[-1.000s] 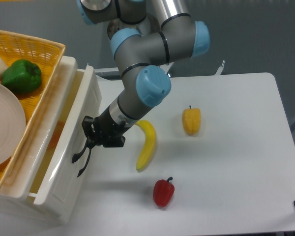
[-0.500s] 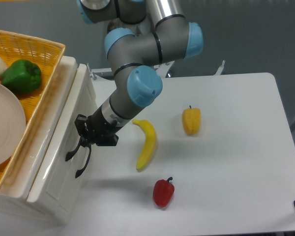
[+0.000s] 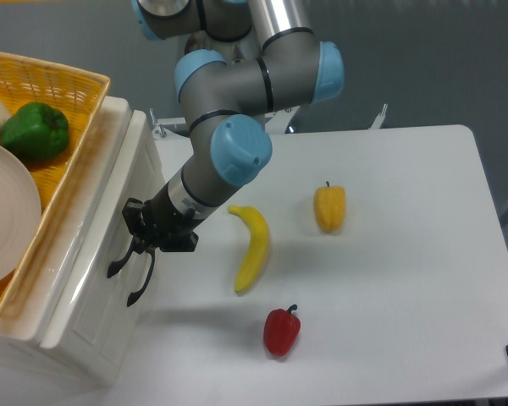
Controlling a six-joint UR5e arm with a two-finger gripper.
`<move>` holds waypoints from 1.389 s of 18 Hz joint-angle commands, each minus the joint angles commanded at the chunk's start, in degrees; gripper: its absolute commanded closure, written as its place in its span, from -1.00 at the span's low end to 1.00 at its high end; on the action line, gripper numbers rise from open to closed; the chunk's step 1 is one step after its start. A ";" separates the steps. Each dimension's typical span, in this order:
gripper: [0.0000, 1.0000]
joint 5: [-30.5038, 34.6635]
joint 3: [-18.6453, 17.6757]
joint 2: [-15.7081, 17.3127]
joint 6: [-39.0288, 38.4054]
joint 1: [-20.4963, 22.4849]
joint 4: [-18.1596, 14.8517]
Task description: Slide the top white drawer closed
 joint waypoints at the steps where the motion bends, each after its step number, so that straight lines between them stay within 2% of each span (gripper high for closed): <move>1: 0.74 0.00 0.00 -0.17 0.09 -0.09 0.00; 7: 0.64 0.09 0.61 0.09 0.61 2.72 0.09; 12: 0.45 4.65 0.97 0.35 0.97 7.28 0.09; 15: 0.20 5.18 1.40 0.35 1.49 11.41 0.09; 21: -0.25 9.49 1.49 -0.17 10.53 19.32 0.00; 25: -0.76 13.96 1.41 -0.62 16.86 24.33 -0.09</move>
